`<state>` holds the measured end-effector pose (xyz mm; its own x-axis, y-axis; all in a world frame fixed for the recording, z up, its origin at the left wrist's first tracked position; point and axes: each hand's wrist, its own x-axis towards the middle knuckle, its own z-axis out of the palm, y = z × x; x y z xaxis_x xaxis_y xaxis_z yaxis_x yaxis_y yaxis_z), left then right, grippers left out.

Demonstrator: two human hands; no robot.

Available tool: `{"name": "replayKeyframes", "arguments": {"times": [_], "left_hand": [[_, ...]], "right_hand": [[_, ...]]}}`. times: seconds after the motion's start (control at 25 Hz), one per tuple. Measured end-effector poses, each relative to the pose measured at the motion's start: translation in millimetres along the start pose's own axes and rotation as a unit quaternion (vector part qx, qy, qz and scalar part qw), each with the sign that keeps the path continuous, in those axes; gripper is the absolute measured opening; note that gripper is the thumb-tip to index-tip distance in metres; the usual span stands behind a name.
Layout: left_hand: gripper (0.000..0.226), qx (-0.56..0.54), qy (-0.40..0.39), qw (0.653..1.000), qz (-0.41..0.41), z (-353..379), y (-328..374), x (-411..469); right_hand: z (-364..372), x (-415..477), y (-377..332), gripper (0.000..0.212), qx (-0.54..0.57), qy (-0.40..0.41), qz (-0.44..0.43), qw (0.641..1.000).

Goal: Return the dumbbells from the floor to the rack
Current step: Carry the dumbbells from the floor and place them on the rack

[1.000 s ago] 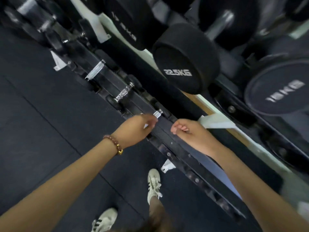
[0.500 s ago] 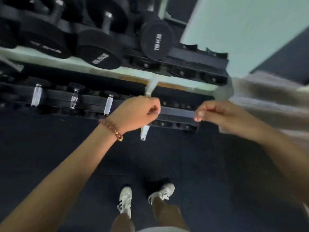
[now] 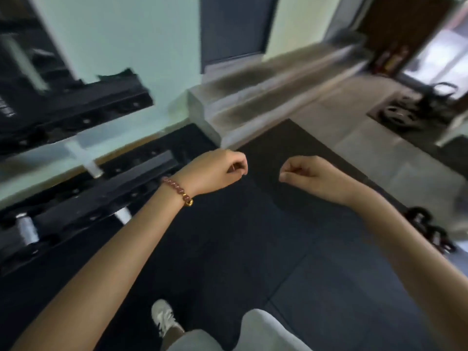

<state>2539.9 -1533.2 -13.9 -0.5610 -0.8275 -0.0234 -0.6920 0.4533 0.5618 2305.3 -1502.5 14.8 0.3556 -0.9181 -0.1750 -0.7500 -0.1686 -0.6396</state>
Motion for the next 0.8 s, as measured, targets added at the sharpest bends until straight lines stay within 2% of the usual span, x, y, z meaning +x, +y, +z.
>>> {"name": "replayKeyframes", "arguments": {"times": [0.16, 0.32, 0.56, 0.8], "left_hand": [[0.021, -0.023, -0.096, 0.993, 0.069, 77, 131, 72], [0.012, -0.012, -0.151, 0.98, 0.133, 143, 239, 138], [0.008, 0.007, -0.207, 0.956, 0.205, 222, 345, 242], [0.01, -0.004, -0.236, 0.937, 0.256, 296, 434, 363]], "right_hand": [[-58, -130, 102, 0.011, 0.017, 0.065, 0.09, 0.994], [-104, -222, 184, 0.015, 0.062, 0.154, 0.17, 0.971], [-157, -305, 298, 0.011, 0.116, 0.229, 0.251, 0.933], [-234, -353, 415, 0.011, 0.158, 0.286, 0.303, 0.895]]}}
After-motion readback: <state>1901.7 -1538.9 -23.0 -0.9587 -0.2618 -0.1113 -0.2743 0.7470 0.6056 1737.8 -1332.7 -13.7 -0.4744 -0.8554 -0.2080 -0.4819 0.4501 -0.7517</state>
